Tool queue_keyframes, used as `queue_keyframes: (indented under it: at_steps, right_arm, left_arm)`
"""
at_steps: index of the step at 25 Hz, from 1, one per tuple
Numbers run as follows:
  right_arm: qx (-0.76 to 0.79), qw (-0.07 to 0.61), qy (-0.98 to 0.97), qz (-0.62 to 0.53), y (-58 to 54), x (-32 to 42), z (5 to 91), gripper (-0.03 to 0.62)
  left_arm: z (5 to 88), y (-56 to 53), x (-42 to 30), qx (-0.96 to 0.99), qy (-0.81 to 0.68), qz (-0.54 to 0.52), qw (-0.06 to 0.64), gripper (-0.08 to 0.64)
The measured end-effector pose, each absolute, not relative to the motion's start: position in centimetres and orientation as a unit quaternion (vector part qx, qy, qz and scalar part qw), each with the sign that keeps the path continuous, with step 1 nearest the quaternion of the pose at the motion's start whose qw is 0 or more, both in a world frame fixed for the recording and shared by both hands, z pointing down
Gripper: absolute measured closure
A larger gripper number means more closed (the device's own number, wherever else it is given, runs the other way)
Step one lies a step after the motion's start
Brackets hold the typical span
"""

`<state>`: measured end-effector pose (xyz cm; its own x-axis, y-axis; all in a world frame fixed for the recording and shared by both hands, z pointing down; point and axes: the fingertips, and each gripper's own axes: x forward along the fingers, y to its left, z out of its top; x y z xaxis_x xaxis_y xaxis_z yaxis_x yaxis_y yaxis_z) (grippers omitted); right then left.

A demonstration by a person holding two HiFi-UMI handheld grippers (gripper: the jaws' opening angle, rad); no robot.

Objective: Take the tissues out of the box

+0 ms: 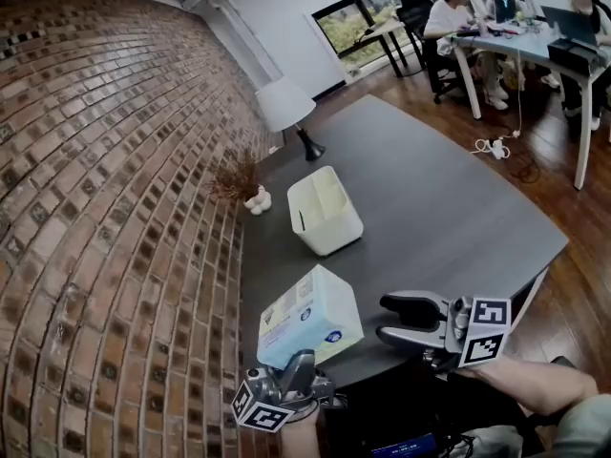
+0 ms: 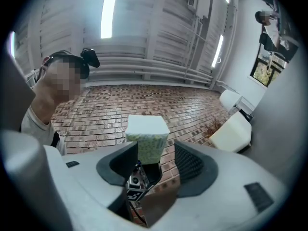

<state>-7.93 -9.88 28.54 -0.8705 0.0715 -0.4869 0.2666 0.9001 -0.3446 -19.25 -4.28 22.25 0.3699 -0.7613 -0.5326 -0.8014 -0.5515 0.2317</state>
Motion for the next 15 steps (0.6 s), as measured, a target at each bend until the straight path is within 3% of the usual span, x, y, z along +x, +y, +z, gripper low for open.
queue_keyframes:
  at_steps: [7,15]
  right_arm:
    - [0.081,0.226,0.953,-0.187,-9.6,-8.0,28.8,0.353]
    - [0.081,0.214,0.963,-0.146,-8.5,-7.8,28.7,0.353]
  left_arm:
    - [25.3,-1.3,-17.5,-0.824,0.428,0.370,0.025,0.051]
    - [27.2,-0.3,-18.2,-0.825,0.422,0.375,0.026,0.052]
